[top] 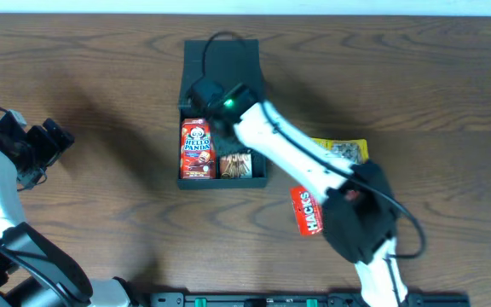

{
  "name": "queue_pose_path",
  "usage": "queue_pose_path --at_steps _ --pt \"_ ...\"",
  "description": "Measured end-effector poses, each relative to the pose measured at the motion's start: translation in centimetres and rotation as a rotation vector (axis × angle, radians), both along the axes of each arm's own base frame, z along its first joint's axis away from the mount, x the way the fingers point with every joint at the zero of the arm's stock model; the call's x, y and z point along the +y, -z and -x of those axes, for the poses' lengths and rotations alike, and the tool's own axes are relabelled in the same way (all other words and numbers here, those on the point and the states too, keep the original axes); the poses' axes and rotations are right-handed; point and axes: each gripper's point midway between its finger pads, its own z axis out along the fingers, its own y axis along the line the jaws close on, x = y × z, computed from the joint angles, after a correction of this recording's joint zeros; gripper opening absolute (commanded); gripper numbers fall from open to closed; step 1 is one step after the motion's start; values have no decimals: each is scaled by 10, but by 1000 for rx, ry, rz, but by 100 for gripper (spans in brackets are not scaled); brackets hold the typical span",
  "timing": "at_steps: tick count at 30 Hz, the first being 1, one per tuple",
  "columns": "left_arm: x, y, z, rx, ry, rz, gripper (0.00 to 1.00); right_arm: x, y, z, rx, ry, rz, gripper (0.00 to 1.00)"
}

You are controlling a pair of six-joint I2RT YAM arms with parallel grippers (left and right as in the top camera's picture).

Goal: Pack container
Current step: 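Withdraw the right gripper and move it over the yellow Hacks bag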

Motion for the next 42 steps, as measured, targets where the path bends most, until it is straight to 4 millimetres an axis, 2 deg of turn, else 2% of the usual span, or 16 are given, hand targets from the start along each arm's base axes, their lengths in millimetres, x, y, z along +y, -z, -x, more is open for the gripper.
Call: queue_pose_path --at_steps 3,6,8,10,12,13,16,17,20,24,32,33,38,42 --pt "0 0 0 0 0 0 95 -22 -52 -20 -118 20 -34 2" --pt "0 0 0 -1 0 0 95 -66 -99 -39 -212 88 -38 1" --pt "0 0 -1 -2 0 -1 95 -100 -107 -52 -228 148 -15 2" --pt "1 0 -1 -4 0 -3 95 -128 -99 -60 -209 187 22 5" --pt "1 0 -1 -4 0 -3 95 -157 -78 -62 -152 211 75 15" --pt "1 0 -1 -4 0 -3 95 -168 -65 -59 -114 209 101 23" --pt "1 0 -1 -4 0 -3 95 -192 -25 -43 6 198 167 66" --pt "1 -1 -1 -5 0 -3 95 -198 -12 -36 42 189 181 75" --pt "1 -1 -1 -6 0 -4 95 -209 19 -18 129 172 200 86" --pt "1 -1 -1 -6 0 -4 95 -219 44 -5 178 169 203 91" --pt "0 0 -1 -3 0 -2 95 -219 70 -2 163 165 185 83" --pt "0 0 -1 -3 0 -2 95 -219 73 -2 161 162 182 79" --pt "0 0 -1 -3 0 -2 95 -218 82 0 155 157 174 45" --pt "0 0 -1 -3 0 -2 95 -218 83 -2 149 153 171 26"
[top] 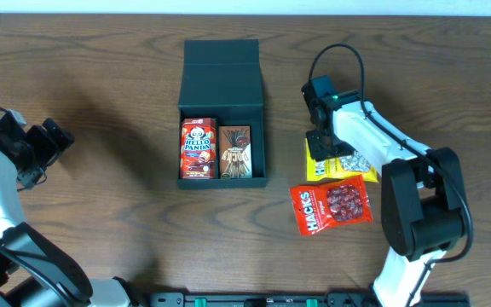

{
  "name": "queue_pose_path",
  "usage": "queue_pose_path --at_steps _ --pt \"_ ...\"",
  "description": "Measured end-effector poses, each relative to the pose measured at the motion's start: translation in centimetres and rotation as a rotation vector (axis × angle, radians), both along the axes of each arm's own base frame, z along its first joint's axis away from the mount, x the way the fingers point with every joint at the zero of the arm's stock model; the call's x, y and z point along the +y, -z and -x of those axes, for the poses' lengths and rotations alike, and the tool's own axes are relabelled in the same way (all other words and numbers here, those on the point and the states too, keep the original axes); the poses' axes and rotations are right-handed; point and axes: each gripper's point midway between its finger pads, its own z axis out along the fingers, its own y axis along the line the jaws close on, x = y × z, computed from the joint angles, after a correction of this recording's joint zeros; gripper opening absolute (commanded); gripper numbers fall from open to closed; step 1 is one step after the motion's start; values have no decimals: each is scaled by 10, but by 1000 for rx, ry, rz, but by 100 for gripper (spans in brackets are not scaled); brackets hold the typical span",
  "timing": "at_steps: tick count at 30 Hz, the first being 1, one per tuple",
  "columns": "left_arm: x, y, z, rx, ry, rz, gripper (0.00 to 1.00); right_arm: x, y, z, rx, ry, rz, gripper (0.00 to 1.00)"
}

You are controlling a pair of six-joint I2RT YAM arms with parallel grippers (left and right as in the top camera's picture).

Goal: Pack container
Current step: 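Withdraw the right gripper and move it over the yellow Hacks bag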

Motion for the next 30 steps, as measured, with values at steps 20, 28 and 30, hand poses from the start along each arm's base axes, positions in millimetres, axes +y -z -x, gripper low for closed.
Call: queue_pose_path --at_steps 20,28,30 --pt "-1 1 1 6 0 5 95 4 -11 -11 -2 -136 1 58" --pt "-1 1 1 7 0 5 95 7 -21 -39 -67 -300 1 77" --pt "-1 1 2 7 0 5 95 4 -21 -42 -70 -315 -6 77"
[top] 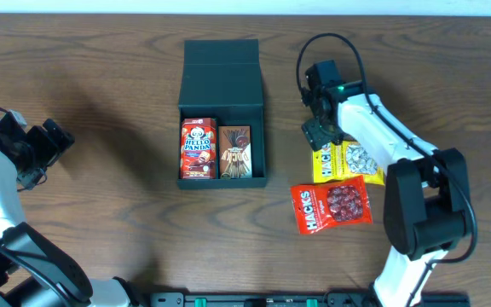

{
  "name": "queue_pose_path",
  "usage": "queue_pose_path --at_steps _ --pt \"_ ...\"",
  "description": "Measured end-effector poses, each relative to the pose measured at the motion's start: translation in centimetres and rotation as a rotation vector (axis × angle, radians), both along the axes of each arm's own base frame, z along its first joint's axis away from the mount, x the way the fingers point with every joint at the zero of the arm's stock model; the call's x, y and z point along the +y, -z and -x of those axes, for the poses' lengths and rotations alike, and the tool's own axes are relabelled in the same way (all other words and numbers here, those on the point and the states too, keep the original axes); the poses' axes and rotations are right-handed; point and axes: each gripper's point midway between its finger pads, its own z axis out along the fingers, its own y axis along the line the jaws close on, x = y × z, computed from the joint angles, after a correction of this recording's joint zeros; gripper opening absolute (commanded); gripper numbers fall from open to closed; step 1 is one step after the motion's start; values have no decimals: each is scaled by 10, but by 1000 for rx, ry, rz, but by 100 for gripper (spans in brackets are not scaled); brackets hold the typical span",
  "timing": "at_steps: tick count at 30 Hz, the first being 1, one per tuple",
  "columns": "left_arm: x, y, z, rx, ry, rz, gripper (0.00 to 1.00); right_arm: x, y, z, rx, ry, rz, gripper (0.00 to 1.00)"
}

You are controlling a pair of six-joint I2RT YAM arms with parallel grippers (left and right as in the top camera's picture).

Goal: Pack container
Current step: 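Withdraw the right gripper and move it over the yellow Hacks bag, then lower the right gripper and pinch the yellow Hacks bag's top edge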

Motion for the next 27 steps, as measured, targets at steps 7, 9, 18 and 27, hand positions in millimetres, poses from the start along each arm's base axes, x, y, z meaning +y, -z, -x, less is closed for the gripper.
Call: queue_pose_path --at_steps 7,9,18,27 --pt "0 0 1 2 0 1 95 -12 2 -1 27 -6 -58 77" --pt "0 0 1 3 0 2 95 -12 3 0 33 -9 -70 76" --pt "0 0 1 2 0 1 95 2 5 5 67 -56 -153 76" --pt "0 0 1 2 0 1 95 3 11 12 89 -71 -161 74"
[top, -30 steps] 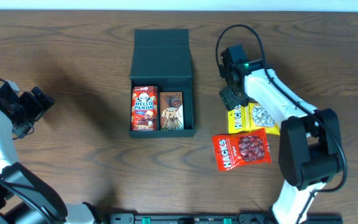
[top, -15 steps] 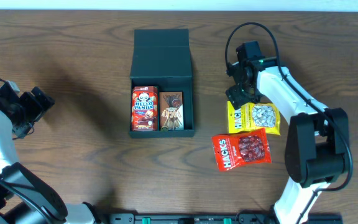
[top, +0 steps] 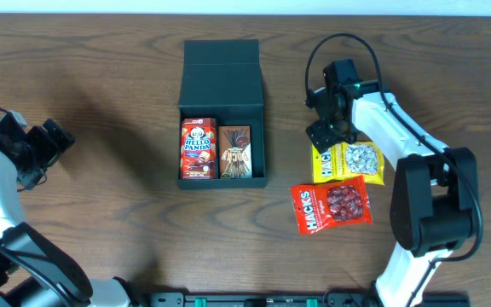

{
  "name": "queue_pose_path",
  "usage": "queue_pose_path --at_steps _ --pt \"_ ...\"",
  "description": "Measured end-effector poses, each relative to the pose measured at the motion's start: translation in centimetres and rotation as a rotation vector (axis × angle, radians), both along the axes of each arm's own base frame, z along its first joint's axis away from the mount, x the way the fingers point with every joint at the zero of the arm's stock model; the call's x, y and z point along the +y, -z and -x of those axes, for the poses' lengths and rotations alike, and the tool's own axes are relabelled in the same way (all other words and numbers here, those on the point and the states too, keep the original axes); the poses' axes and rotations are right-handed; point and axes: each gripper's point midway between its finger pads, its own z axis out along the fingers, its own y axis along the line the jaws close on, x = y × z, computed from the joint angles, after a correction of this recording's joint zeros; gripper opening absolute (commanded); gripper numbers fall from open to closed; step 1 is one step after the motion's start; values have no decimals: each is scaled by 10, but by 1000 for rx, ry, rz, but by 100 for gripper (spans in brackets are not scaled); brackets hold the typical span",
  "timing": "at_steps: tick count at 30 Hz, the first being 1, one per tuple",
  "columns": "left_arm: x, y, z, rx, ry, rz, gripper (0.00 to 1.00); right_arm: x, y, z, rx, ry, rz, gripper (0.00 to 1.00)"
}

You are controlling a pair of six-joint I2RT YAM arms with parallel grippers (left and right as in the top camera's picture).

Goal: Pack container
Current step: 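Lower the right gripper and pinch the yellow Hacks bag's top edge, then lift the yellow Hacks bag and carry it over the green box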

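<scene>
The dark green container (top: 257, 141) lies open at the table's middle, its lid (top: 221, 72) folded back. A red Hello Panda box (top: 198, 148) and a brown snack packet (top: 235, 152) lie side by side in it. To its right lie a yellow packet (top: 352, 162) and, nearer the front, a red Hacks bag (top: 332, 205). My right gripper (top: 320, 134) hovers at the yellow packet's top-left corner, fingers apart and holding nothing. My left gripper (top: 51, 138) rests at the far left, away from everything; its jaws are too dark to read.
The right arm's black cable (top: 339, 47) loops above its wrist. The wooden table (top: 109, 94) stretches bare between the left arm and the container. A black rail (top: 297, 298) runs along the front edge.
The right wrist has shifted slightly to the right; the gripper still sits at the yellow packet's top-left corner. The packets, the container and the left arm are unchanged.
First my right arm reached over the container, covering the spot beside the Hello Panda box. Then it was over the yellow packet, with the brown packet lying in the container. Since then it has stayed at that packet's upper-left corner. The left arm never moved.
</scene>
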Motion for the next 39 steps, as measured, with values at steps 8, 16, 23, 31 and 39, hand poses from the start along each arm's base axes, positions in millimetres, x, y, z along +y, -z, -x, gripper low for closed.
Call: queue_pose_path --at_steps 8,16,23,31,39 --pt "0 0 0 0 0 0 95 -1 9 8 22 0 3 75" --pt "0 0 0 -1 0 0 95 -1 12 6 5 -1 -2 74" --pt "0 0 0 -1 0 -1 95 -2 21 14 22 -1 2 74" --pt "0 0 0 -1 0 -1 95 -1 26 19 35 -4 -11 45" --pt "0 0 0 -1 0 0 95 0 26 20 38 30 -22 5"
